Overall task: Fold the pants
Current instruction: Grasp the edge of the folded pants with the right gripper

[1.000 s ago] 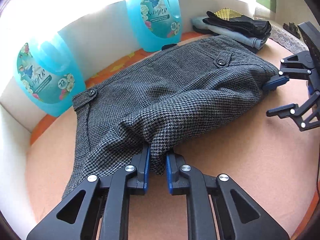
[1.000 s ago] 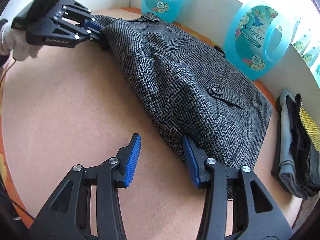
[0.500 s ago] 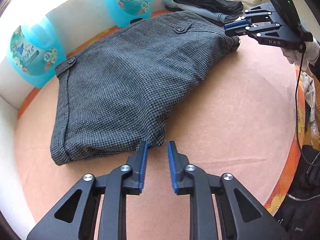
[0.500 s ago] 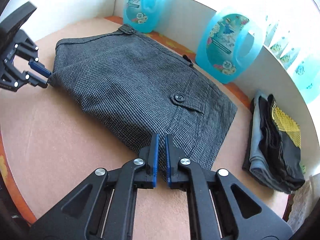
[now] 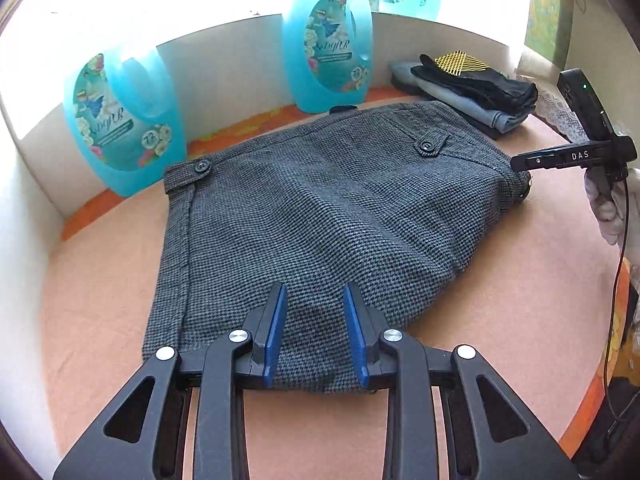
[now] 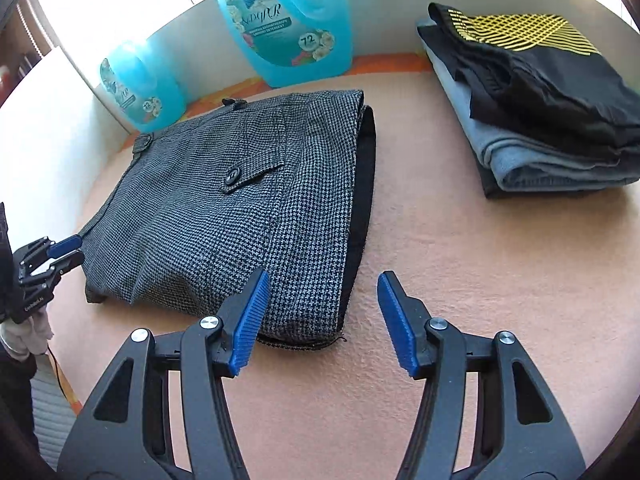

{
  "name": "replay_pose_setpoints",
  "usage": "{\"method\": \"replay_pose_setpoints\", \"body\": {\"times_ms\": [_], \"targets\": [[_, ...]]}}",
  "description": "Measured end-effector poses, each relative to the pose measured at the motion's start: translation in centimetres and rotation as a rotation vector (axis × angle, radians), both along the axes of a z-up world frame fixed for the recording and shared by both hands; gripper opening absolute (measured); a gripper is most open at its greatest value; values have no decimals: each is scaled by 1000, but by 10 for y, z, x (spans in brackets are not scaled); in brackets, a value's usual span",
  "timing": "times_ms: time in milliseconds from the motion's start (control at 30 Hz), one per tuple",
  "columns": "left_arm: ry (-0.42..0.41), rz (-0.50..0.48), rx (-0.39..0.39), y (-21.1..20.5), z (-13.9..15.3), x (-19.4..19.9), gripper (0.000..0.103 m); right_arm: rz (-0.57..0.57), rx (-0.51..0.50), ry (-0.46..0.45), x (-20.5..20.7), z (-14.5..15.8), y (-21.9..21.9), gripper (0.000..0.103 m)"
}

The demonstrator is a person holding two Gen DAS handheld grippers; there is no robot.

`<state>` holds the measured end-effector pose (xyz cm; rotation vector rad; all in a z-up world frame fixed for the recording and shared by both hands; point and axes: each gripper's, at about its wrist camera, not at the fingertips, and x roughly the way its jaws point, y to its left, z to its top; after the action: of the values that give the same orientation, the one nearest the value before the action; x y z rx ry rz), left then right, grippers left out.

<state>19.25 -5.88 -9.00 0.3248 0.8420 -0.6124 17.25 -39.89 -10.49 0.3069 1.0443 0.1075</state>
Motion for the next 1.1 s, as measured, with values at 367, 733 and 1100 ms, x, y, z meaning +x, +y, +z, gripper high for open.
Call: {"method": "replay_pose_setpoints", "body": {"times_ms": [367,733,1100], "targets": [[-52,-48,206,-34,-36,-1,28,50,87,46,14,-15,15,31],[-82,-37,96,-33,6,-11,28,68,44,10,11,11,15,22],[-107,-324,65,-137,12,-51,43,-34,139,-3,-15,11,-27,31]]}}
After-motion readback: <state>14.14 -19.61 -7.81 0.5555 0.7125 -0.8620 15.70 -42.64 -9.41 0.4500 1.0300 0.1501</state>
